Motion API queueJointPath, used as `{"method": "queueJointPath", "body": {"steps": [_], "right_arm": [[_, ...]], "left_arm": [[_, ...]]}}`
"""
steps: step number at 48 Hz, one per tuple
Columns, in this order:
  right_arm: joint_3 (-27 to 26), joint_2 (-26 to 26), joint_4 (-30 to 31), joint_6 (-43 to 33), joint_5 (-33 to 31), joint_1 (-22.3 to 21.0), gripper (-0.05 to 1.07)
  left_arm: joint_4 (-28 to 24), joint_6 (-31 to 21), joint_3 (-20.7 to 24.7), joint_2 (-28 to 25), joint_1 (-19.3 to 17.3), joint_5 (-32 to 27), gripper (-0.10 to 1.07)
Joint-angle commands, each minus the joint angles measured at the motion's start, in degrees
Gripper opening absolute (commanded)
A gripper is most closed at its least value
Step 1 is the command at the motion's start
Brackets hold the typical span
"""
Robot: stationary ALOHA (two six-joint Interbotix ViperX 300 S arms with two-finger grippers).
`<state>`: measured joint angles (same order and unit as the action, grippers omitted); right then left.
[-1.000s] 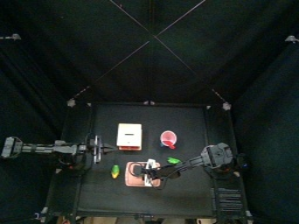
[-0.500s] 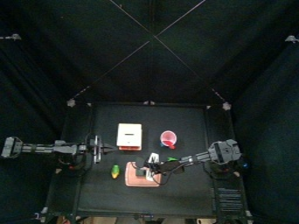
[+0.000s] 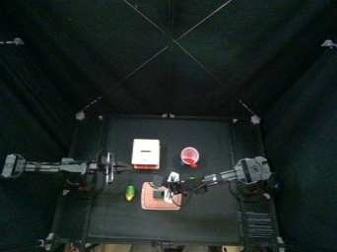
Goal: Grab sushi roll
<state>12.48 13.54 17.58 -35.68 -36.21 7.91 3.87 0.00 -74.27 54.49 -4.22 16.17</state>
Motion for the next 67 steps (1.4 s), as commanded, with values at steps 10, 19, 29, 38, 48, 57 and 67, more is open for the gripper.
{"method": "queueJointPath", "body": {"steps": [10,19,29,38,48,57,67], "right_arm": [[-0.5,0.4,0.1,0.1,3.4,0.3,0.9],[-0.5,1.6,0.0,0.1,4.8,0.5,0.9],[-0.8,2.6,-0.1,0.1,6.6,1.5,0.9],[-0.8,3.1,-0.1,0.0,7.1,2.2,0.9],[-1.1,4.4,-0.1,0.0,7.1,2.1,0.9],[-1.1,5.4,-0.1,-0.1,7.1,1.9,0.9],[-1.6,6.3,-0.4,-0.2,7.0,1.8,0.89]], "left_arm": [[0.1,-0.1,0.6,-0.3,-0.3,0.5,0.42],[0.1,0.0,0.6,-0.3,-0.2,0.5,0.42],[0.1,0.0,0.6,-0.3,-0.2,0.5,0.42],[0.1,0.0,0.6,-0.4,-0.3,0.5,0.42],[0.1,0.0,0.6,-0.3,-0.4,0.4,0.42],[0.1,0.0,0.4,-0.3,-0.8,0.5,0.42],[0.1,0.0,0.4,-0.3,-1.0,0.5,0.42]]}}
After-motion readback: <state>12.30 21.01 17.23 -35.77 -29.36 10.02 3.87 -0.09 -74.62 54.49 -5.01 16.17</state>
